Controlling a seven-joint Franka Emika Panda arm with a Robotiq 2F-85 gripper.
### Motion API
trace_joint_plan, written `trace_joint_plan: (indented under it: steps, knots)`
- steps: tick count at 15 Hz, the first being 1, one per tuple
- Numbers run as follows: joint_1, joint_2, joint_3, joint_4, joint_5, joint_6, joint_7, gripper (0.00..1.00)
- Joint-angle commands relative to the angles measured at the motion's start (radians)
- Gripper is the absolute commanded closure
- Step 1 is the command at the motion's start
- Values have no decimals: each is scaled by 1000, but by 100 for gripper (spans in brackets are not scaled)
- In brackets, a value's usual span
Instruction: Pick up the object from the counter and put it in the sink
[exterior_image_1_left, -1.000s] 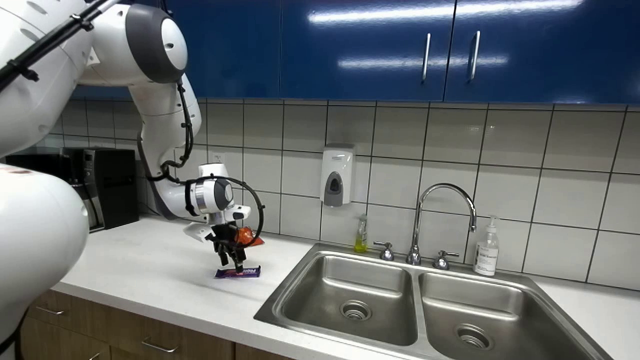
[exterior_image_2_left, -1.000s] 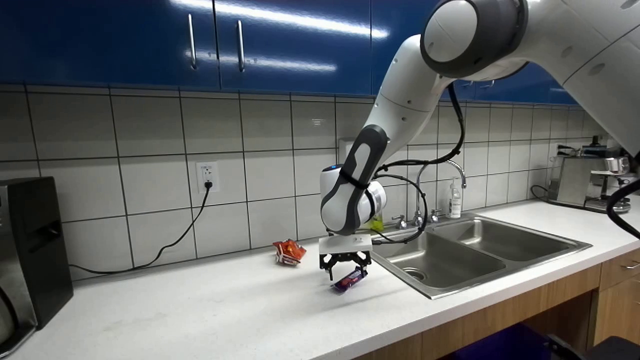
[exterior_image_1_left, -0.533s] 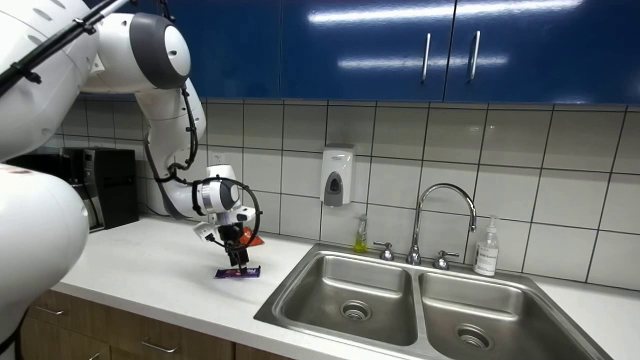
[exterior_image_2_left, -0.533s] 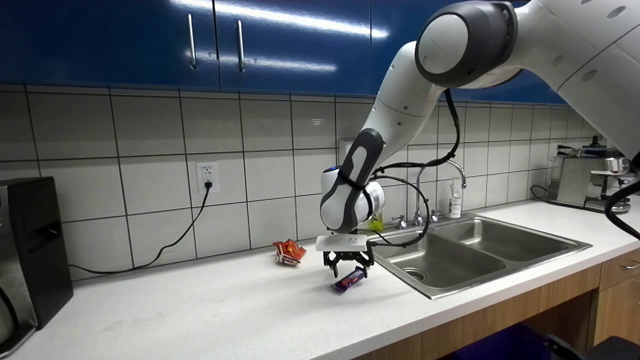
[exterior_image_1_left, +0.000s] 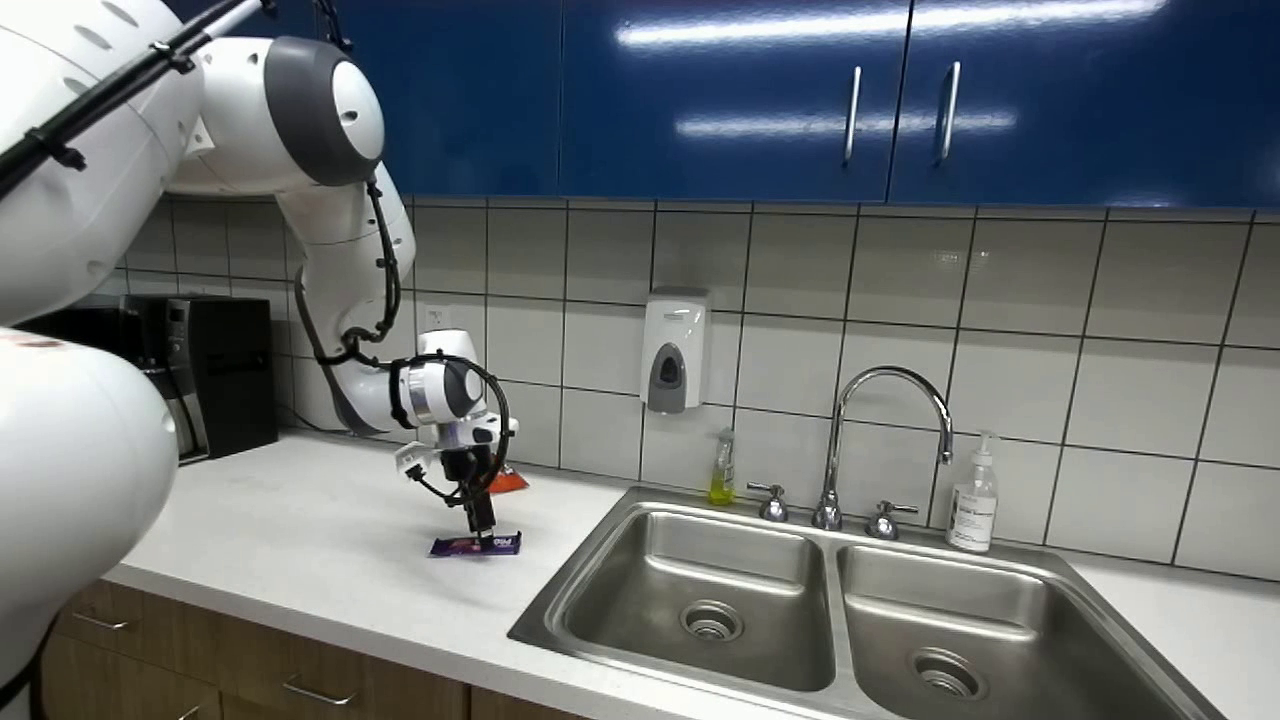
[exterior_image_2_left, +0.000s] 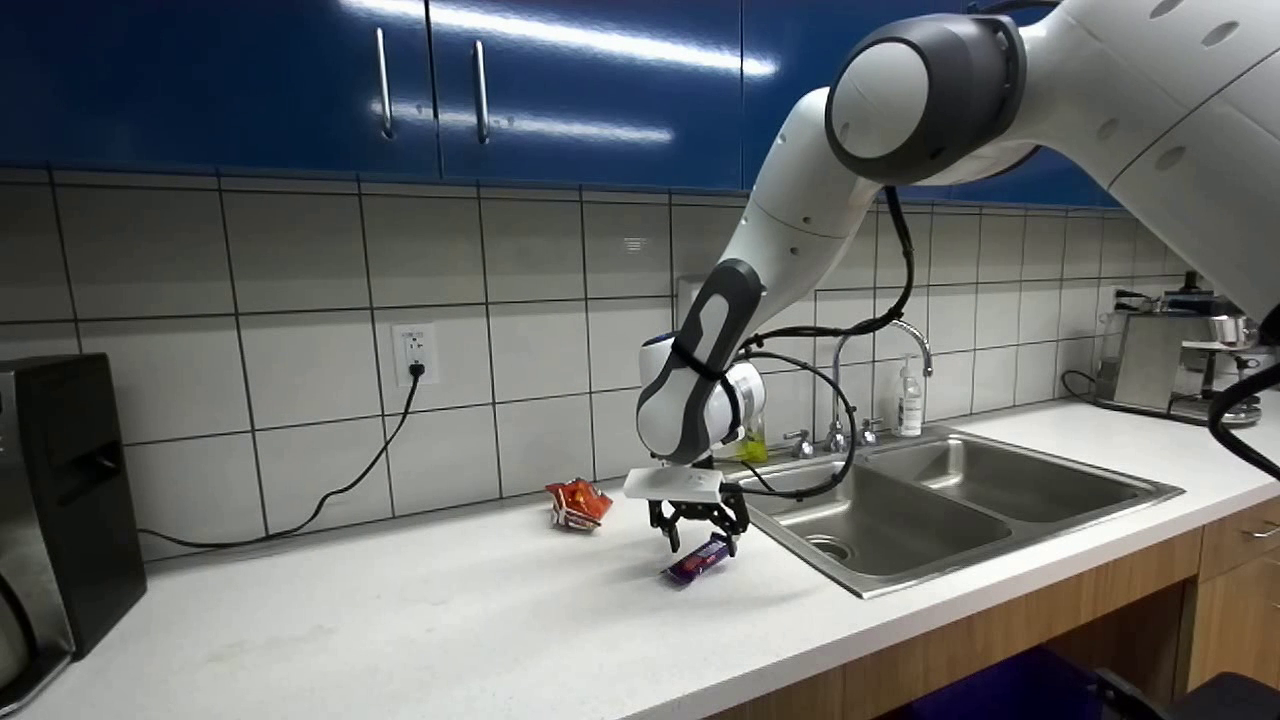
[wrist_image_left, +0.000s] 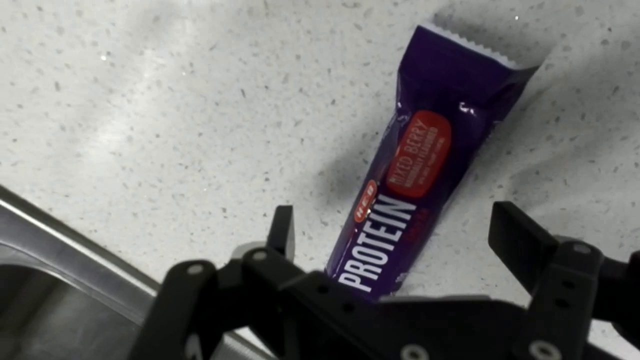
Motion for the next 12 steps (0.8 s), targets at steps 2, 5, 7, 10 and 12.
trace_joint_plan:
  steps: [2, 5, 7, 10, 12]
  knots:
    - [-15, 15, 4, 37, 3, -42, 60, 0]
    - [-22, 20, 5, 41, 0, -38, 70, 0]
    - [-26, 27, 7, 47, 0, -37, 68, 0]
    - [-27, 33, 5, 52, -1, -39, 67, 0]
    - [-28, 38, 5, 55, -1, -40, 67, 0]
